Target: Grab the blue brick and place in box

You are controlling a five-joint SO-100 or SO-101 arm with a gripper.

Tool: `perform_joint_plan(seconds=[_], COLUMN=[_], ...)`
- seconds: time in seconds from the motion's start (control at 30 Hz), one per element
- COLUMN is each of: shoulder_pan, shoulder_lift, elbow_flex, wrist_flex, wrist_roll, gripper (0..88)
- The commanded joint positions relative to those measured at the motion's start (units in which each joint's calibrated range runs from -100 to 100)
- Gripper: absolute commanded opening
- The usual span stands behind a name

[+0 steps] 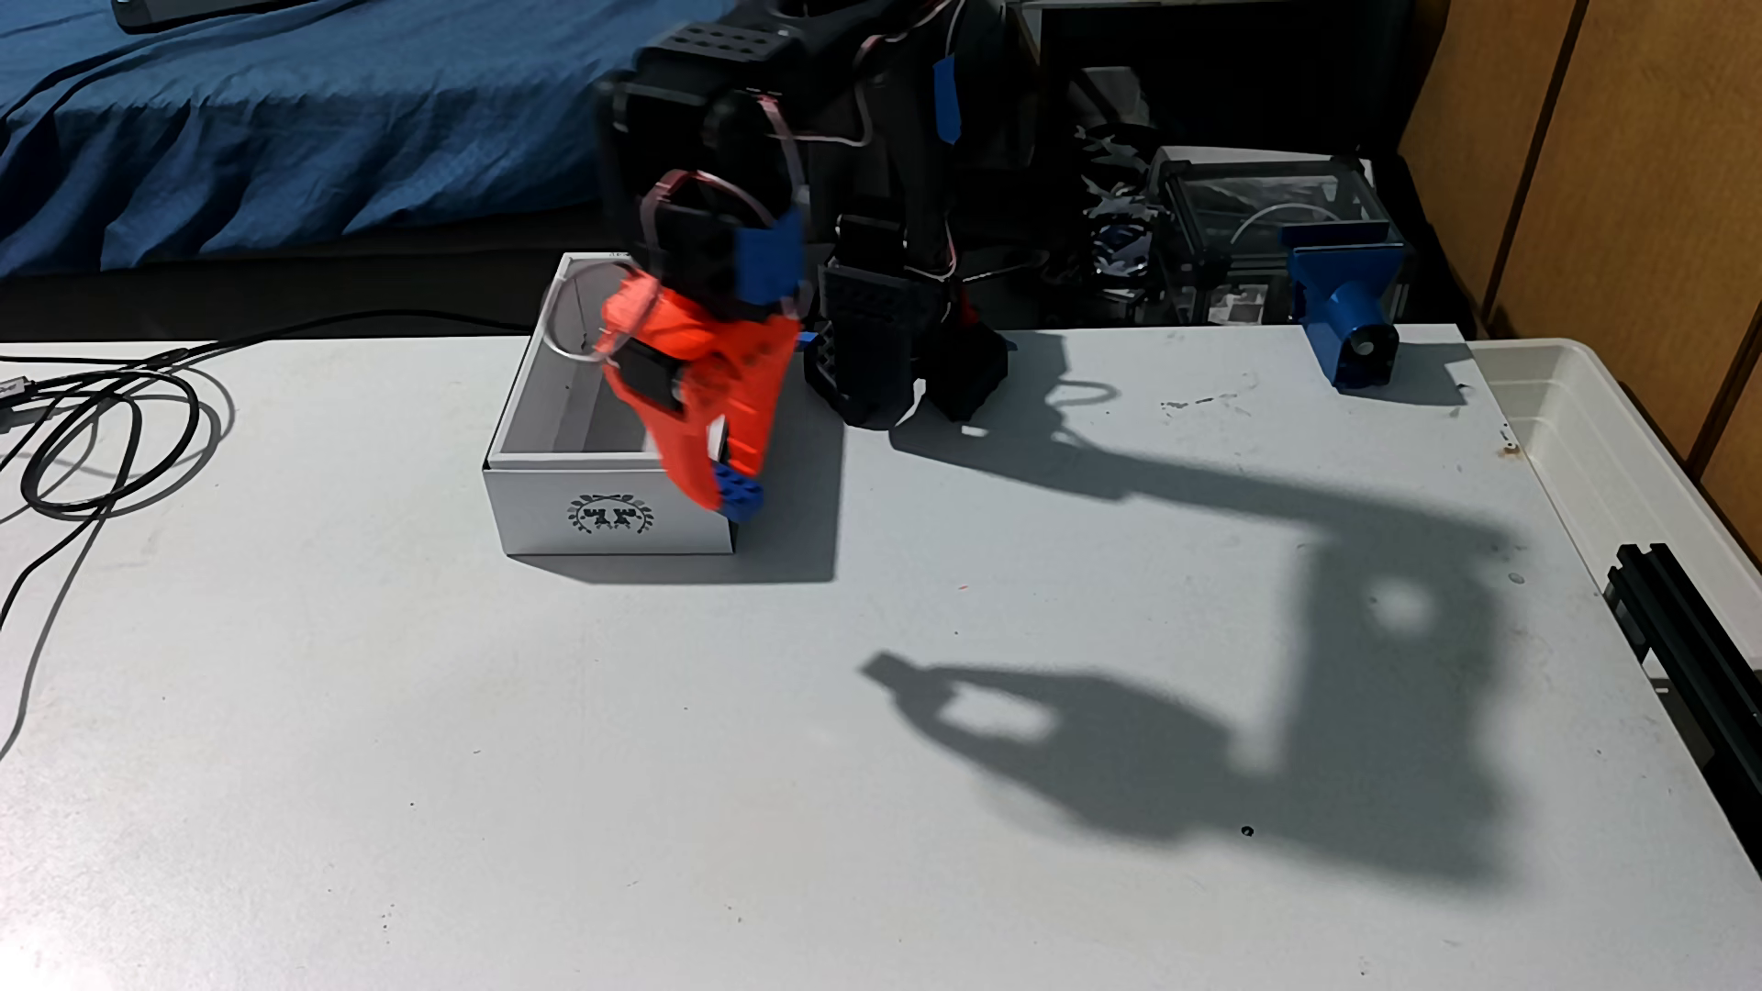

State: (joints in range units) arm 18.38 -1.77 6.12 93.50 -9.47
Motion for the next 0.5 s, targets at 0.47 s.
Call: perform_joint_plan(seconds=[0.47], shoulder_pan=[0.27], shoulder_lift=[-2.84], elbow_flex=[-5.41], wrist_flex=[2.71], wrist_roll=[2.08], gripper=[0.7])
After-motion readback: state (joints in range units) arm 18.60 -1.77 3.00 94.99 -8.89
